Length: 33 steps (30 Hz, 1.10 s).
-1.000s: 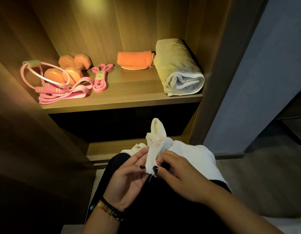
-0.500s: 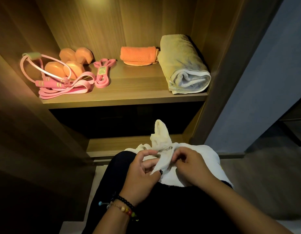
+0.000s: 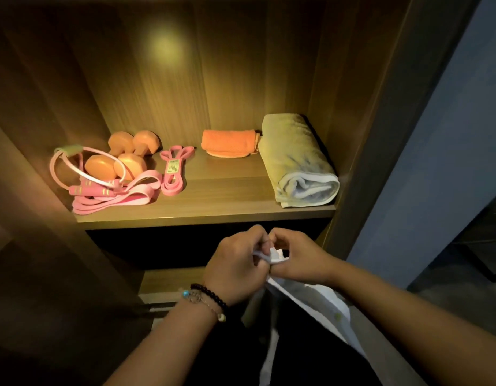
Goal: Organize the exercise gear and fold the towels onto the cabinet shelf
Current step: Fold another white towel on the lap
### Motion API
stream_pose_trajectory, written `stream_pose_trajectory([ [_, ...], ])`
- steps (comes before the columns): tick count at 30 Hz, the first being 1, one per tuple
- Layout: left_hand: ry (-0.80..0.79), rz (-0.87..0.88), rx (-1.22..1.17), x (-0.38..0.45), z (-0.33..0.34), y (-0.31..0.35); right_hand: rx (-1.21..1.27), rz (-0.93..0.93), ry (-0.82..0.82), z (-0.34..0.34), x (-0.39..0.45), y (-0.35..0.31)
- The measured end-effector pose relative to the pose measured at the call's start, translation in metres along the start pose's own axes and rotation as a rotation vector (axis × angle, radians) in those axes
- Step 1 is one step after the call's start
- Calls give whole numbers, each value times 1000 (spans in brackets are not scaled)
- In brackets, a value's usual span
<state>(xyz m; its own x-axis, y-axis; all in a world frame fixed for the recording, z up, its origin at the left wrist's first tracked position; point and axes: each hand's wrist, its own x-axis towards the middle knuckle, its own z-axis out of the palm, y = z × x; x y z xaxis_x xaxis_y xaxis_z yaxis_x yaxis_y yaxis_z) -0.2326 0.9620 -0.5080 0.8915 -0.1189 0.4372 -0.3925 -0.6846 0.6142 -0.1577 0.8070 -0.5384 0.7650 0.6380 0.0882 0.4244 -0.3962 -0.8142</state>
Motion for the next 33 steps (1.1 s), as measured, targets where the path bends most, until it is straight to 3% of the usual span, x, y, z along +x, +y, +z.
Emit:
stream_pose_trajectory([
  [3, 34, 151, 54, 44, -39, 9, 115, -51, 181, -25, 23, -32],
  [7, 177, 441, 159, 94, -99, 37, 92, -318, 498, -57, 49, -89],
  [10, 300, 550, 193, 121, -136, 63, 131, -418, 665, -83, 63, -130],
  [15, 557, 386, -122, 159, -181, 99, -15, -633, 859, -130, 91, -208],
  [18, 636, 307, -180, 184, -203, 115, -79, -715, 945, -156, 109, -252],
  [23, 721, 381, -265, 218, -234, 144, -119, -760, 1042, -193, 129, -305],
  [27, 744, 151, -587, 229, -234, 158, -184, -666, 1053, -212, 132, -326],
  [30, 775, 22, -633, 233, -234, 158, -211, -627, 950, -207, 127, -327],
  [33, 734, -37, -600, 227, -222, 151, -123, -538, 698, -198, 120, -311],
])
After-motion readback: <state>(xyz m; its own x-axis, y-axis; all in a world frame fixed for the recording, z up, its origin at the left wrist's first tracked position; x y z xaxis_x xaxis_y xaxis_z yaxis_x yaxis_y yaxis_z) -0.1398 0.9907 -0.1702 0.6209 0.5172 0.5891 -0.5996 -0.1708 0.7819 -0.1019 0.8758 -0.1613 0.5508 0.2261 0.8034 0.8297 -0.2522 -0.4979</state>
